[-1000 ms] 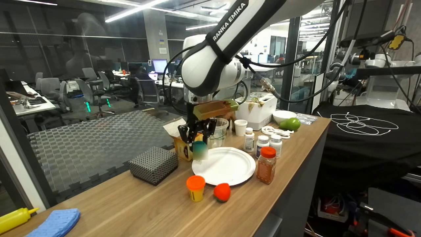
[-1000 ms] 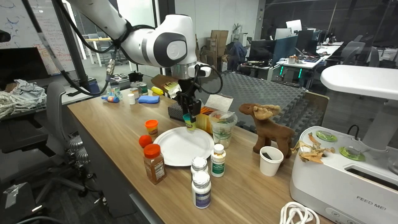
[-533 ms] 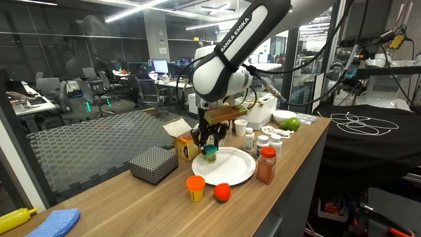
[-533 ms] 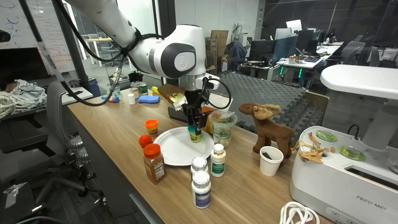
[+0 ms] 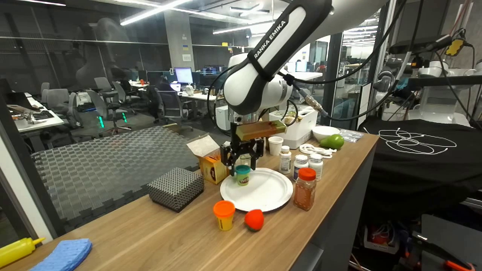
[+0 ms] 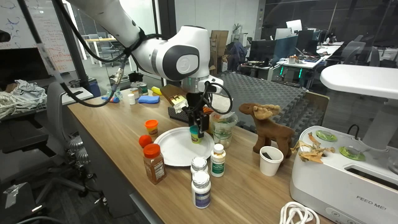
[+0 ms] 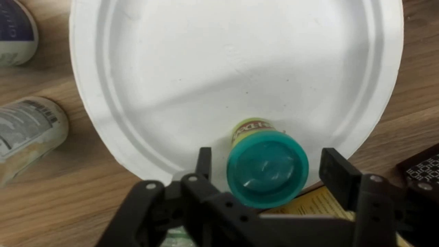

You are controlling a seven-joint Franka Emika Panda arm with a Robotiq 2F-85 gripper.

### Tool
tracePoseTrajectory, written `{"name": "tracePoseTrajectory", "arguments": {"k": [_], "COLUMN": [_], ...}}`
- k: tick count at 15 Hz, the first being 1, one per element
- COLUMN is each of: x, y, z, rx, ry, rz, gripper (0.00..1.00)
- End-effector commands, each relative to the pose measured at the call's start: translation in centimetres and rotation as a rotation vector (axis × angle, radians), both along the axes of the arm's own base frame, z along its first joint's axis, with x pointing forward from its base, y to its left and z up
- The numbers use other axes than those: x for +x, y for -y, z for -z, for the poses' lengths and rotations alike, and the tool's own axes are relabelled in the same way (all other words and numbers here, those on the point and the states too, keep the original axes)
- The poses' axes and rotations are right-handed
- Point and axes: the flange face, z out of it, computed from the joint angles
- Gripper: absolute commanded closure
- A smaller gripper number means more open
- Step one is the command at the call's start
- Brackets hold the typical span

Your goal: Pick up all the objects surrounding the white plate and arrange them on the plate

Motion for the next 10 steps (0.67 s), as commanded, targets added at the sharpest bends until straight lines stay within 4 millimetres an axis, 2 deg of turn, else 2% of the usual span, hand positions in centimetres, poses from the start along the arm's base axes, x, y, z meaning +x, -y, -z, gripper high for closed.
{"name": "tracePoseTrajectory", "arguments": {"k": [1,3,6,10], "x": [-0.7,-1.1,-1.9,-4.3], "y": [-0.7,-1.7,-4.4,-9.4], "z": [-2.3,-3.8,-6.0,-6.9], "rx": [-0.024,-0.042,-0.072,-0.081], "ry": [0.052,0.082,0.111,0.097], "rz": [0.031,0.034,0.05,0.028], "gripper": [0.0,0.0,0.0,0.0]}}
